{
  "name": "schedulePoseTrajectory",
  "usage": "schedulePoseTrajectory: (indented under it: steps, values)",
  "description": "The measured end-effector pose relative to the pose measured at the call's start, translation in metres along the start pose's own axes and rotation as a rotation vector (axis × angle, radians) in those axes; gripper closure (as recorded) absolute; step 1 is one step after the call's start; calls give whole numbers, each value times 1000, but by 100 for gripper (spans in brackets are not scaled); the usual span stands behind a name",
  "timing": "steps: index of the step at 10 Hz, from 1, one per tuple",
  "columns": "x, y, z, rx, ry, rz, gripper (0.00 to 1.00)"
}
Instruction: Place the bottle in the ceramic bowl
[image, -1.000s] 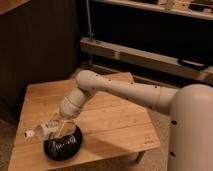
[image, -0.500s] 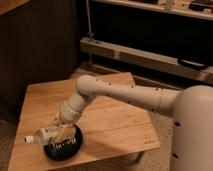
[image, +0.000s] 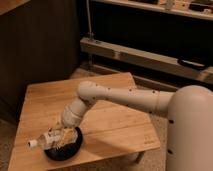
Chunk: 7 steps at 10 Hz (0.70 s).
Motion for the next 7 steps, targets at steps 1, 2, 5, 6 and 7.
schedulePoseTrajectory:
  steps: [1,2,5,6,7]
  values:
    - [7,0,3,-5,-5,13,88]
    - [9,-1,7,-18,-8,20,78]
    - [6,-5,10,-61,14,27,50]
    - [7,-8,12,-70,20,28,35]
    - [7,-12,13,-75,22,29,26]
